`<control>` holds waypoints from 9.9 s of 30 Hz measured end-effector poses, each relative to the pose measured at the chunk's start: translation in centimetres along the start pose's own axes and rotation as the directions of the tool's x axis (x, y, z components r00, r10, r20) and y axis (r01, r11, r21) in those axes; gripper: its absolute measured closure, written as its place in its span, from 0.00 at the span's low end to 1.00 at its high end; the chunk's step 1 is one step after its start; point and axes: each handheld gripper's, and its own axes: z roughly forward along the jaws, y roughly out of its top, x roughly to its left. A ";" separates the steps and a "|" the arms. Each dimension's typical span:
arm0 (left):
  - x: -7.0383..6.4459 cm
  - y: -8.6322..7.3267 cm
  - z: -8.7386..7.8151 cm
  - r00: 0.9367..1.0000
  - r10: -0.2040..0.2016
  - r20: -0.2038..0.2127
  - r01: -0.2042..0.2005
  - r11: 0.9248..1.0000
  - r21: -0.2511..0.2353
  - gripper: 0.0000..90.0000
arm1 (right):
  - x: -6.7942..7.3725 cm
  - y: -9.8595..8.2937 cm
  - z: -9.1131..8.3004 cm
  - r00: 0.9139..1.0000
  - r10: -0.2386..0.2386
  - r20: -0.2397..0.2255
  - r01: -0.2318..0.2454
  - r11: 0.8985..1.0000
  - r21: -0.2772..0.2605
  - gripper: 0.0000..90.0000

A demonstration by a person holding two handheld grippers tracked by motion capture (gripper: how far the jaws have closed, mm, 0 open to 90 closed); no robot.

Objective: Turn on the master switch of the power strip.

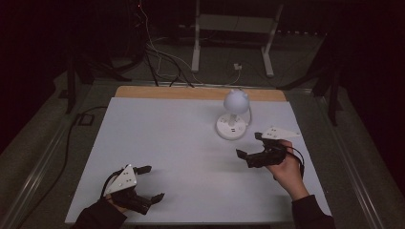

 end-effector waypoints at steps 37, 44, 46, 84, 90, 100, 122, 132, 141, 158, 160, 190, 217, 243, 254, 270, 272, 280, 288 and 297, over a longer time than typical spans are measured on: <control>0.0 0.0 0.0 1.000 -0.002 0.005 0.002 1.000 -0.005 0.00 | -5.2 2.0 4.9 0.997 0.025 0.077 -0.028 0.999 0.037 0.00; 0.1 0.0 0.0 1.000 0.000 0.005 0.000 1.000 -0.004 0.00 | -5.9 1.7 6.2 0.992 0.052 0.117 -0.057 0.998 0.039 0.00; 0.0 0.0 0.0 1.000 0.002 0.004 -0.002 1.000 -0.003 0.00 | -6.2 1.5 6.5 0.990 0.062 0.127 -0.066 0.997 0.032 0.00; 0.0 -0.1 0.1 1.000 0.002 0.003 -0.002 1.000 -0.001 0.00 | -7.4 0.2 9.8 0.948 0.129 0.291 -0.150 0.987 0.050 0.64; 0.1 -0.1 0.1 1.000 0.002 0.003 -0.002 1.000 0.000 0.00 | -7.3 0.0 10.2 0.951 0.148 0.272 -0.170 0.984 0.058 0.72; 0.1 -0.1 0.0 1.000 0.000 0.002 0.000 1.000 0.000 0.00 | -7.1 0.0 10.3 0.949 0.139 0.284 -0.164 0.984 0.066 0.92; 0.1 -0.1 0.1 1.000 0.000 0.007 0.000 1.000 0.002 0.00 | -6.5 -0.9 11.2 0.932 0.090 0.351 -0.131 0.987 0.096 1.00; 0.1 -0.1 0.1 1.000 -0.001 0.014 0.001 1.000 0.001 0.00 | -6.4 -1.7 11.2 0.929 0.104 0.355 -0.127 0.991 0.041 1.00; 0.0 -0.1 0.1 1.000 -0.001 0.016 0.001 1.000 0.001 0.00 | -6.2 -1.8 11.3 0.926 0.074 0.371 -0.102 0.993 0.057 1.00; 0.0 0.0 0.1 1.000 0.001 0.019 -0.001 1.000 -0.004 0.00 | -6.2 -1.3 11.5 0.929 0.048 0.368 -0.096 0.989 0.112 1.00; 0.0 0.0 0.1 1.000 -0.001 0.019 0.001 1.000 -0.005 0.00 | -6.3 -1.3 11.5 0.929 0.067 0.364 -0.113 0.988 0.105 1.00; 0.1 0.0 0.0 1.000 -0.002 0.016 0.002 1.000 -0.007 0.00 | -5.9 -0.1 8.9 0.956 0.118 0.269 -0.149 0.984 0.099 0.72; 0.1 0.0 0.1 1.000 -0.001 0.016 0.001 1.000 -0.005 0.00 | -3.9 -0.3 7.1 0.989 0.103 0.109 -0.115 0.988 0.104 0.00; 0.0 0.0 0.1 1.000 0.000 0.016 0.000 1.000 -0.003 0.00 | 0.5 -1.9 3.5 1.000 0.021 -0.001 -0.021 0.995 0.097 0.00; 0.0 0.0 0.0 1.000 0.002 0.017 -0.002 1.000 -0.003 0.00 | 1.3 -4.5 1.7 1.000 -0.001 -0.002 0.001 0.995 0.100 0.00; 0.0 0.0 0.1 1.000 0.003 0.017 -0.003 1.000 -0.001 0.00 | 0.8 -8.8 -2.0 1.000 -0.004 0.021 0.002 0.996 0.086 0.00; 0.0 0.0 0.1 1.000 0.003 0.017 -0.003 1.000 0.000 0.00 | 0.8 -9.3 -2.3 1.000 -0.009 0.018 0.008 0.995 0.097 0.00; 0.0 0.0 0.1 1.000 0.003 0.017 -0.003 1.000 -0.002 0.00 | 0.3 -11.4 -4.0 1.000 -0.010 0.027 0.007 0.994 0.111 0.00; 0.0 0.0 0.1 1.000 0.004 0.017 -0.004 1.000 -0.002 0.00 | -0.4 -13.0 -5.8 0.997 0.003 0.075 -0.011 0.994 0.109 0.00; 0.0 0.0 0.2 1.000 0.002 0.020 -0.002 1.000 -0.001 0.00 | -0.6 -13.6 -5.8 0.997 -0.015 0.079 0.007 0.995 0.095 0.00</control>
